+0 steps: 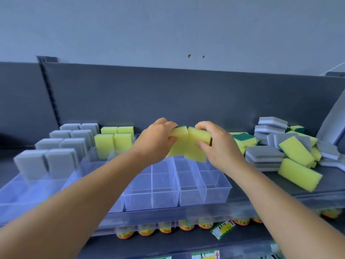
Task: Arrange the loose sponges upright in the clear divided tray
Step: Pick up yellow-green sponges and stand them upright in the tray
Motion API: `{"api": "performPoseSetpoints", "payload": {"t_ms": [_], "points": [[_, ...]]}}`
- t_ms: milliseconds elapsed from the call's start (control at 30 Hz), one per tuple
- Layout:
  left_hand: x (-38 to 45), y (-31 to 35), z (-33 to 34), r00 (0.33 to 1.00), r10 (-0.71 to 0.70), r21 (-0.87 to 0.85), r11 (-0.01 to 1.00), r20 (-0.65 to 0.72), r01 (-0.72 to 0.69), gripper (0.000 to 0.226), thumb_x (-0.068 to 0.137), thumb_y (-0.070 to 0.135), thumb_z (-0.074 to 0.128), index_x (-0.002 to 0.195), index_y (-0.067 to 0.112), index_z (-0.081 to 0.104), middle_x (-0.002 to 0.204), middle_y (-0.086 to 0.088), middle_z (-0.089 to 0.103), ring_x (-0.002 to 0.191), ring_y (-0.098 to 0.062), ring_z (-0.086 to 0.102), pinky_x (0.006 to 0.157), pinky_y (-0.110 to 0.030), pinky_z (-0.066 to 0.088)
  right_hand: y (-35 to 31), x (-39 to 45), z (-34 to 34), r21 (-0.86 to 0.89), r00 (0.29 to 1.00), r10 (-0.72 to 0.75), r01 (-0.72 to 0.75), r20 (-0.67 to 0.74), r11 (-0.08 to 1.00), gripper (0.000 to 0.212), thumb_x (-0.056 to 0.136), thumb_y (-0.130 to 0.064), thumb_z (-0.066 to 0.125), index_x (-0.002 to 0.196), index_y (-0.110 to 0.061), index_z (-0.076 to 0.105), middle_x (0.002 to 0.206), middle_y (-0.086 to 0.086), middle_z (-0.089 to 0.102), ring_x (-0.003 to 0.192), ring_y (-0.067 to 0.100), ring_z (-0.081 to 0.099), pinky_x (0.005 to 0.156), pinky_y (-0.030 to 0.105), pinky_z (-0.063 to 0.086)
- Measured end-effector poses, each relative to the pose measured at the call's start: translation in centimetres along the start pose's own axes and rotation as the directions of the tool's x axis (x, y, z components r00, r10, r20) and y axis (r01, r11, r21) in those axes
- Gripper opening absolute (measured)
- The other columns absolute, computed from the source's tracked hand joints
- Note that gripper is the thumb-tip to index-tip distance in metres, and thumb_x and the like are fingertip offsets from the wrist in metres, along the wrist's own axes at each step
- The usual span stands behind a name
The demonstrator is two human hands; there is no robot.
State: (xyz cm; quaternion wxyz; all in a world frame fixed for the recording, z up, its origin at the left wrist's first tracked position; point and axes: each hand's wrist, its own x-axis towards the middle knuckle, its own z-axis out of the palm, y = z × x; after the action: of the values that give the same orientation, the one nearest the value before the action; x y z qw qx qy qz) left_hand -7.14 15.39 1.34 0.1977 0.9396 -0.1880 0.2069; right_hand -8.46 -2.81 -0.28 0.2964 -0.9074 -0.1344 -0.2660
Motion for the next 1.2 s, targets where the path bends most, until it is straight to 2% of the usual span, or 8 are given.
{"api": "performPoseSetpoints", "payload": {"t_ms": [133, 267, 400, 500, 667, 833, 1100, 1200], "points": [[-1.7, -4.7, -2.7, 1.0, -0.025, 0.001, 1.0, -0.016, 0.025, 0.038, 0.094, 0.021, 0.053, 0.132, 0.024, 0.049, 0.121, -0.002, 0.052, 0.109, -0.025, 0.054, 0.086, -0.031, 0.043, -3.7, 1.0, 3.5, 0.007, 1.0, 0.013, -0.013, 0.027, 1.0, 0.041, 0.088, -0.014, 0.06, 0.127, -0.022, 0.053, 0.125, -0.005, 0.058, 0.094, 0.014, 0.051, 0.077, 0.018, 0.031], [-2.9, -9.8, -5.2, 0.998, -0.065, 0.04, 0.997, -0.006, 0.065, 0.038, 0.092, 0.019, 0.053, 0.129, 0.024, 0.052, 0.119, -0.002, 0.05, 0.105, -0.026, 0.055, 0.086, -0.033, 0.046, -7.2, 2.1, 7.3, 0.058, 0.999, 0.001, -0.004, 0.054, 0.998, 0.033, 0.087, -0.011, 0.058, 0.119, -0.022, 0.057, 0.118, -0.004, 0.054, 0.084, 0.011, 0.045, 0.074, 0.022, 0.035], [-3.2, -14.4, -6.8, 0.993, -0.115, 0.109, 0.987, -0.028, 0.117, 0.038, 0.091, 0.02, 0.055, 0.129, 0.025, 0.054, 0.119, -0.004, 0.051, 0.114, -0.026, 0.048, 0.085, -0.032, 0.042, -9.6, 3.4, 10.2, 0.065, 0.999, -0.002, -0.002, 0.052, 0.998, 0.031, 0.087, -0.012, 0.058, 0.116, -0.022, 0.059, 0.11, -0.006, 0.045, 0.071, 0.005, 0.044, 0.064, 0.021, 0.032], [-3.0, -17.0, -7.3, 0.983, -0.184, 0.119, 0.976, 0.002, 0.183, 0.037, 0.091, 0.019, 0.056, 0.127, 0.025, 0.055, 0.118, -0.003, 0.052, 0.109, -0.027, 0.052, 0.08, -0.032, 0.044, -10.9, 4.6, 12.1, 0.051, 0.998, -0.018, 0.015, 0.061, 0.999, 0.03, 0.086, -0.012, 0.06, 0.114, -0.023, 0.06, 0.105, -0.008, 0.05, 0.08, 0.009, 0.043, 0.07, 0.023, 0.034], [-2.1, -19.8, -7.0, 0.968, -0.24, 0.199, 0.955, 0.076, 0.221, 0.035, 0.089, 0.019, 0.055, 0.123, 0.024, 0.058, 0.118, -0.003, 0.057, 0.103, -0.027, 0.056, 0.086, -0.038, 0.05, -11.8, 6.9, 15.0, 0.05, 0.991, -0.016, 0.009, 0.135, 0.999, 0.031, 0.086, -0.014, 0.06, 0.115, -0.024, 0.06, 0.101, -0.011, 0.049, 0.091, 0.013, 0.047, 0.074, 0.024, 0.034], [-0.9, -21.3, -6.2, 0.948, -0.28, 0.301, 0.927, 0.151, 0.226, 0.031, 0.087, 0.023, 0.057, 0.118, 0.026, 0.06, 0.109, -0.002, 0.065, 0.1, -0.027, 0.058, 0.08, -0.037, 0.052, -11.4, 8.9, 17.5, 0.019, 0.97, -0.018, 0.014, 0.243, 1.0, 0.032, 0.088, -0.016, 0.061, 0.119, -0.02, 0.059, 0.115, 0.0, 0.053, 0.095, 0.017, 0.05, 0.08, 0.028, 0.042], [0.5, -21.6, -4.5, 0.929, -0.285, 0.466, 0.872, 0.237, 0.148, 0.027, 0.086, 0.017, 0.058, 0.113, 0.017, 0.062, 0.113, -0.008, 0.061, 0.103, -0.028, 0.058, 0.071, -0.032, 0.045, -10.5, 10.5, 19.1, -0.078, 0.926, -0.037, 0.071, 0.377, 0.994, 0.03, 0.089, -0.02, 0.061, 0.119, -0.019, 0.058, 0.122, 0.001, 0.053, 0.112, 0.022, 0.052, 0.092, 0.032, 0.044], [0.4, -21.6, -3.4, 0.923, -0.257, 0.518, 0.852, 0.287, 0.076, 0.025, 0.087, 0.02, 0.062, 0.111, 0.013, 0.062, 0.113, -0.006, 0.061, 0.107, -0.025, 0.055, 0.073, -0.032, 0.042, -10.5, 10.3, 19.7, -0.119, 0.901, -0.044, 0.106, 0.432, 0.987, 0.032, 0.087, -0.021, 0.064, 0.118, -0.019, 0.058, 0.121, -0.001, 0.052, 0.111, 0.022, 0.053, 0.087, 0.03, 0.044]]}}
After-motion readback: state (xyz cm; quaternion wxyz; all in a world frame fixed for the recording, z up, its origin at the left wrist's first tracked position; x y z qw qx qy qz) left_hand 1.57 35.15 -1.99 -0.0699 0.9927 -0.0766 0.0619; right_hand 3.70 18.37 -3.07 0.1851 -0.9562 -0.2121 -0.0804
